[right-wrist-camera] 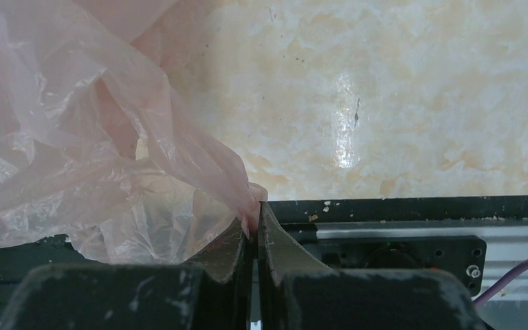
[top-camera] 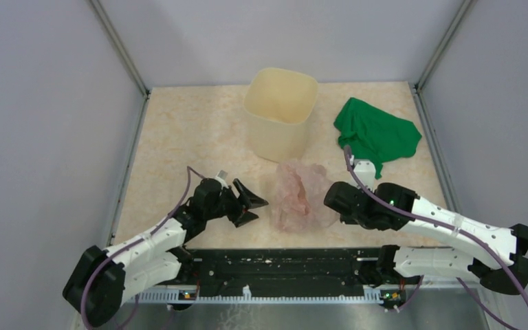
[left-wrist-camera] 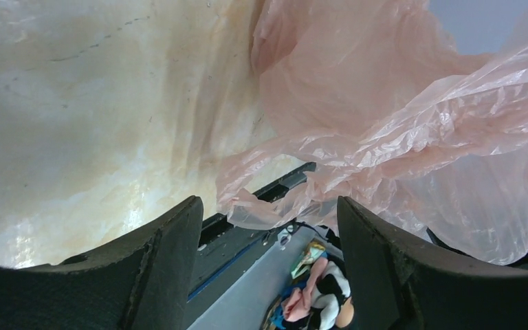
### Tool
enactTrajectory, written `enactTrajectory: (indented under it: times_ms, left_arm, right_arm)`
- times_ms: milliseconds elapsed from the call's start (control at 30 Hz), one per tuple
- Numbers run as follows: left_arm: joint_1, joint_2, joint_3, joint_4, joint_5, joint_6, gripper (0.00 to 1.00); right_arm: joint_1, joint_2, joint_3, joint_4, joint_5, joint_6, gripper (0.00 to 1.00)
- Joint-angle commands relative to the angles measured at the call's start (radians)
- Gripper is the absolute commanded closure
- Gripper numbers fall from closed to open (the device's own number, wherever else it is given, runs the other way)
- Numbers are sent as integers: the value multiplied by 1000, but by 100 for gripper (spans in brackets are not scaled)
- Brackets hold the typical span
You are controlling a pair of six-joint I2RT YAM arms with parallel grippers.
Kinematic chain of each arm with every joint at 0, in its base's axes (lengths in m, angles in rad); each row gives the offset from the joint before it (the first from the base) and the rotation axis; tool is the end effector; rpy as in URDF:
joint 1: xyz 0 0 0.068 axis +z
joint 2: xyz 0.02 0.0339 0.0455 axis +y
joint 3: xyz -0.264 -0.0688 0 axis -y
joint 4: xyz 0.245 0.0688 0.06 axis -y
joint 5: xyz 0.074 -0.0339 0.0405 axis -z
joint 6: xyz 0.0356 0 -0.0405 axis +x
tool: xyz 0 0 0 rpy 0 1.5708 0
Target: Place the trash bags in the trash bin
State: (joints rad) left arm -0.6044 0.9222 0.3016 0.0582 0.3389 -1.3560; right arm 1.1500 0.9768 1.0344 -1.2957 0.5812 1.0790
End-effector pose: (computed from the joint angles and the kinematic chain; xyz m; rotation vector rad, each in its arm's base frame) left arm 0.1461 -0.1153 0.1729 -0.6952 2.4024 -1.3783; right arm 0.0780 0.1264 0.3082 0.0364 2.4819 0.0470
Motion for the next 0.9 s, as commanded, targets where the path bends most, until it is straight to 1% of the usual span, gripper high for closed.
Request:
enactTrajectory:
  times_ms: [0,100,167,333,467,600,733,867]
  left_arm:
    - [-30,97,77,113,69,120,23]
    - [-83,159,135,99,42,198,25]
    - [-98,197,162,76,23,259,26]
    - [-116,263,155,121,28,346,31]
    - [-141,306,163,95,-12,363,35]
    - [-165,334,167,94,-44,362,37]
    - [-201,391,200,83,-83,367,38]
    - [-232,421,203,107,-162,341,37]
  right_arm:
    - [4,15,9,-20,29,39,100]
    - [4,44,14,-29,36,38,100]
    - [3,47,22,-37,50,37,100]
    - [2,24,39,-53,63,38,100]
    - [2,20,38,-55,61,36,100]
    - [2,20,37,-53,55,35,100]
    - [1,23,37,-37,50,29,100]
    - [2,20,42,-29,45,25,100]
